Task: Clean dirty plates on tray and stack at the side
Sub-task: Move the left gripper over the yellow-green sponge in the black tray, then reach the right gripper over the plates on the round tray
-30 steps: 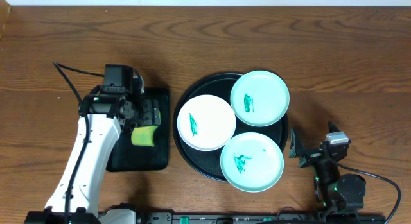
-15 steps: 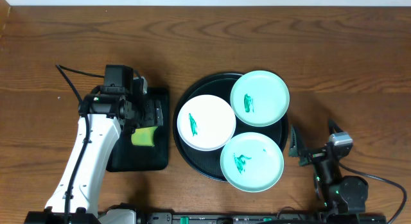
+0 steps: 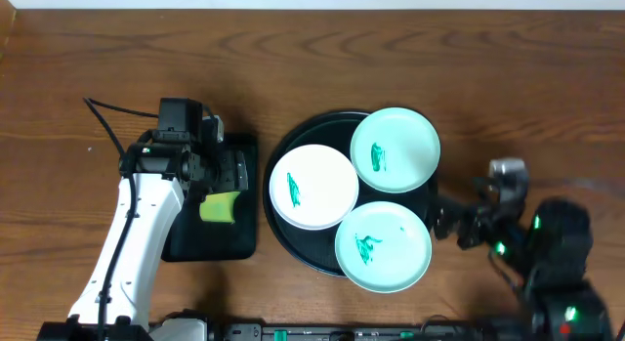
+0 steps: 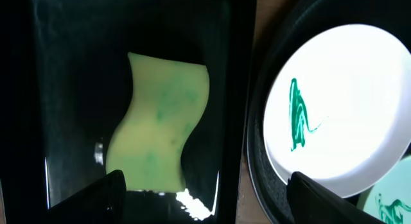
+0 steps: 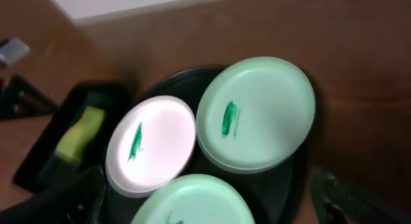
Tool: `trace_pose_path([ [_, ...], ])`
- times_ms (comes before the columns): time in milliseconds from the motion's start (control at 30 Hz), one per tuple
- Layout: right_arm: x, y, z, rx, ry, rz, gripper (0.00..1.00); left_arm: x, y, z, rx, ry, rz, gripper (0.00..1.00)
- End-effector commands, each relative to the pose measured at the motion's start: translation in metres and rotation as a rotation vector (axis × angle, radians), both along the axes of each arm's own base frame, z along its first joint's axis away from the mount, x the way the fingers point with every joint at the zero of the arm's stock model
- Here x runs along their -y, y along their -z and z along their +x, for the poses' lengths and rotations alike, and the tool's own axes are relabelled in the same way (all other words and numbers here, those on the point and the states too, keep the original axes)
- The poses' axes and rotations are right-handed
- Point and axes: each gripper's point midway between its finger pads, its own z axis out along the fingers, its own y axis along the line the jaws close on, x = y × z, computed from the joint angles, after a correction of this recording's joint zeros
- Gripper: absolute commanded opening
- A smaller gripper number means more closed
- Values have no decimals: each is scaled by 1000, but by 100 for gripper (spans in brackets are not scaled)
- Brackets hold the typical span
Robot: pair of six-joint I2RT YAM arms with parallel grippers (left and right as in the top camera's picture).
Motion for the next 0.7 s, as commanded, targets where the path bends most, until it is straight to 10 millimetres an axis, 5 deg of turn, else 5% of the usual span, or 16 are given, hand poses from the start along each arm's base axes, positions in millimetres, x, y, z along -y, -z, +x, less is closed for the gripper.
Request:
trace_pose_path([
  [0, -16, -9, 25, -193, -124, -54, 99, 3, -9, 6, 29, 5, -13, 81],
  [267, -59, 40, 52, -666, -358, -363, 99, 3, -9, 6, 29, 5, -13, 80],
  [500, -114, 90, 60, -713, -497, -534, 99, 3, -9, 6, 29, 5, -13, 80],
  [667, -155, 115, 55, -751, -562, -458, 99, 3, -9, 6, 29, 5, -13, 81],
])
